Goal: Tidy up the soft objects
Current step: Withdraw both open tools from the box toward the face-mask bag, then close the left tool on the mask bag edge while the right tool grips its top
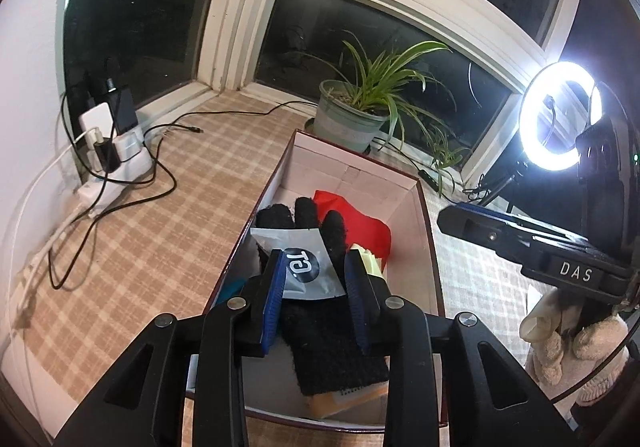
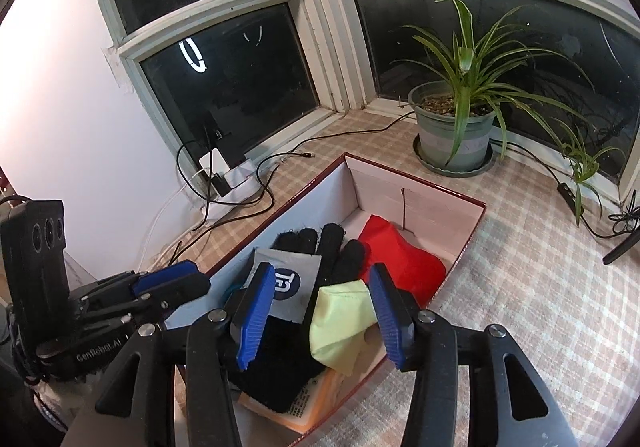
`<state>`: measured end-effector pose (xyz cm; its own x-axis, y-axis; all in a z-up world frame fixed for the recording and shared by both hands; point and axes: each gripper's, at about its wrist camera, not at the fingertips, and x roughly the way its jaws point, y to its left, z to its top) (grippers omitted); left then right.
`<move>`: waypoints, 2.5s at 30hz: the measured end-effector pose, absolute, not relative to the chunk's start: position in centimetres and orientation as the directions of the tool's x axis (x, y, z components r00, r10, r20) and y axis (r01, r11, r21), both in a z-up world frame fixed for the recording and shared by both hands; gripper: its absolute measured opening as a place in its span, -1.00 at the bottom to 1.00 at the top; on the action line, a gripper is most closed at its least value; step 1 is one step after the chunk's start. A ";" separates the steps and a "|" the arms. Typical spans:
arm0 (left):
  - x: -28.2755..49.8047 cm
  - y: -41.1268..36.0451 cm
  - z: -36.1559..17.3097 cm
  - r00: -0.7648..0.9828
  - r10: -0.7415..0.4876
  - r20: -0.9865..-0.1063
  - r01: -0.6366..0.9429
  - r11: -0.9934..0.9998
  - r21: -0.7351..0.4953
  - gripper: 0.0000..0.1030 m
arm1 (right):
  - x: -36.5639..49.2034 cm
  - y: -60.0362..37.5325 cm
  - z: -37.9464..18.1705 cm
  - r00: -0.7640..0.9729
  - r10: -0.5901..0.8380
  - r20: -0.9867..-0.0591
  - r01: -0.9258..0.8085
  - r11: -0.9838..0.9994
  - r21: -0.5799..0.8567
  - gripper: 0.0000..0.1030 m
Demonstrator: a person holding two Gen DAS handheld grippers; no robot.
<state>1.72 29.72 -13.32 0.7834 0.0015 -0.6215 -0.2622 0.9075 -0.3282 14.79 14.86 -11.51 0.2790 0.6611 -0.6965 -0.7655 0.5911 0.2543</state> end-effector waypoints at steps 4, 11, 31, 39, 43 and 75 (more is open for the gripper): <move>1.4 29.6 -13.0 0.787 0.004 -0.617 -0.266 0.905 -0.333 -0.44 | 14.7 13.8 -11.5 0.279 0.663 -0.694 -0.761 0.593 0.261 -0.12; 1.0 28.4 -12.2 0.793 0.009 -0.609 -0.262 0.908 -0.328 -0.20 | 14.8 10.7 -11.6 0.288 0.672 -0.683 -0.740 0.609 0.287 -0.12; 4.3 16.7 -11.5 0.763 -0.213 -0.610 -0.070 0.912 -0.405 -0.05 | 14.7 -11.6 -12.9 0.380 0.635 -0.672 -0.534 0.744 0.402 0.33; 5.7 8.5 -13.9 0.656 -0.348 -0.670 0.014 0.893 -0.450 -0.05 | 15.5 -25.6 -15.1 0.400 0.579 -0.711 -0.339 0.814 0.472 0.33; 5.3 3.9 -14.9 0.617 -0.391 -0.683 0.036 0.881 -0.472 -0.05 | 16.4 -31.6 -16.0 0.409 0.584 -0.702 -0.295 0.812 0.504 0.33; 3.8 -11.0 -23.3 0.528 -0.424 -0.736 -0.238 0.758 -0.608 -0.05 | 31.2 -41.1 -25.7 0.088 0.680 -0.728 -0.358 0.704 0.614 0.08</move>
